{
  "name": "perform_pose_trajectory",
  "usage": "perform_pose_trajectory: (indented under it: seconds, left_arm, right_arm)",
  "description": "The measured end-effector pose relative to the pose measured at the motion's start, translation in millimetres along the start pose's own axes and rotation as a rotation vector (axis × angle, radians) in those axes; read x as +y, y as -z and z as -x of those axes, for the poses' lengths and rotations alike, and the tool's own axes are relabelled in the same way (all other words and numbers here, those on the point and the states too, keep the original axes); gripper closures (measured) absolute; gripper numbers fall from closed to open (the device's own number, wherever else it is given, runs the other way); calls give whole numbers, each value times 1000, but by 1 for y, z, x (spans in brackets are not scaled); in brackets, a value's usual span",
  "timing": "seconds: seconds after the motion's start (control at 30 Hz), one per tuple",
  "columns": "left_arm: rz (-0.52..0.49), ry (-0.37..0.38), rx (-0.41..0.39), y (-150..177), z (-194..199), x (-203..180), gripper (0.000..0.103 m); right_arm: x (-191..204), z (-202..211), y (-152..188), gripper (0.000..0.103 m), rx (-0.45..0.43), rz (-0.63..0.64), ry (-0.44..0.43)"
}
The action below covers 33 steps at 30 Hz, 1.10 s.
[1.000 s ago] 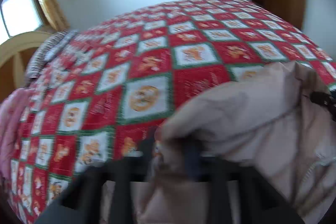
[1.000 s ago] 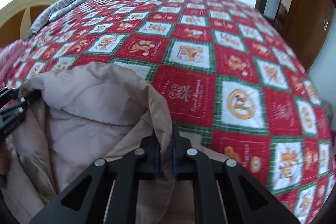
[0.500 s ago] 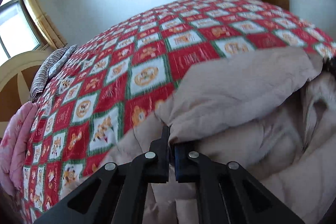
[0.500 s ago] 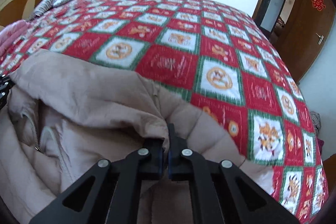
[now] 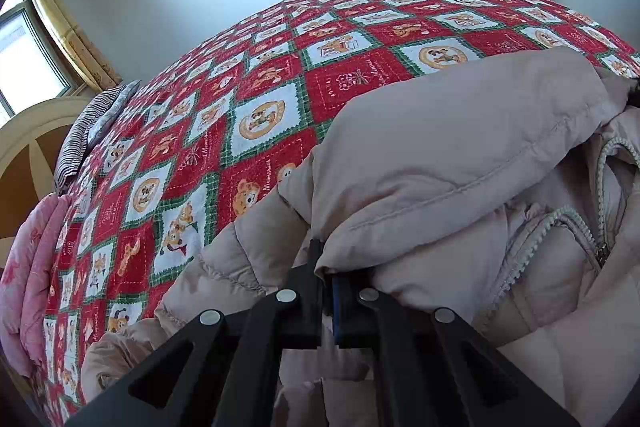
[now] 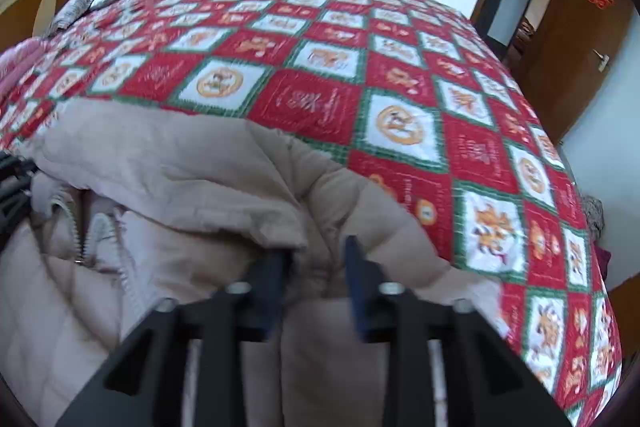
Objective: Fold large clothes
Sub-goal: 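Regrip the jacket hem with both grippers side by side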
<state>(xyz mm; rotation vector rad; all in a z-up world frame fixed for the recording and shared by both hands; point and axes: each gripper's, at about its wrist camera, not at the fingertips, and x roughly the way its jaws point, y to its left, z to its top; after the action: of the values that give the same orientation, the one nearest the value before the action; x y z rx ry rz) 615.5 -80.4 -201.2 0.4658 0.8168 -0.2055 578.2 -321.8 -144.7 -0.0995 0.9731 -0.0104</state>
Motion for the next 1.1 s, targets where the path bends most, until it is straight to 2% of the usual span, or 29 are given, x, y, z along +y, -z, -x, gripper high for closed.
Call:
perform_pose_trajectory:
  seconds: [0.03,0.17,0.2,0.3,0.37,0.5,0.7,0.73,0.8,0.83,0.87,0.9,0.93,1.1]
  left_arm:
    - [1,0,0,0,-1,-1,100]
    - [0,-2,-2,0,-2,-1,100]
    - [-1,-5,-2,-1,-2,-2,100]
    - [-12,-18,-1,-1,-2,-4,100]
    - [-16,-23,-2,-1,-2,-5,100]
    - [-18,-48,-22,-1,14,-3,100]
    - [57,2,-121,-13,68,8,98]
    - [83,11,-134,-17,73,12,94]
    - [134,14,-152,-28,78,14,59]
    - [167,-3,-166,-36,79,15,22]
    - [190,-11,-189,-40,81,14,10]
    - [218,0,-228,-45,83,12,10]
    - [225,14,-233,-48,82,9,10]
    - [227,5,-168,-69,49,-27,10]
  right_arm:
    - [-1,7,0,59,-12,-11,12]
    - [-1,35,-7,58,-104,-98,23]
    - [4,38,-13,58,-127,-121,4]
    - [22,30,-34,44,-186,-158,-97]
    - [33,12,-47,43,-174,-161,-131]
    - [55,-37,-48,43,-31,-94,-95]
    - [54,-40,-29,43,-54,-66,-90]
    - [53,-41,-28,43,-54,-67,-91]
    - [53,-42,-26,43,-57,-69,-91]
    - [52,-42,-25,43,-61,-72,-93]
    - [51,-42,-23,43,-68,-79,-98]
    - [51,-42,-21,43,-73,-87,-106]
    - [49,-41,-19,43,-80,-96,-116]
    - [40,-42,-11,44,-117,-147,-163]
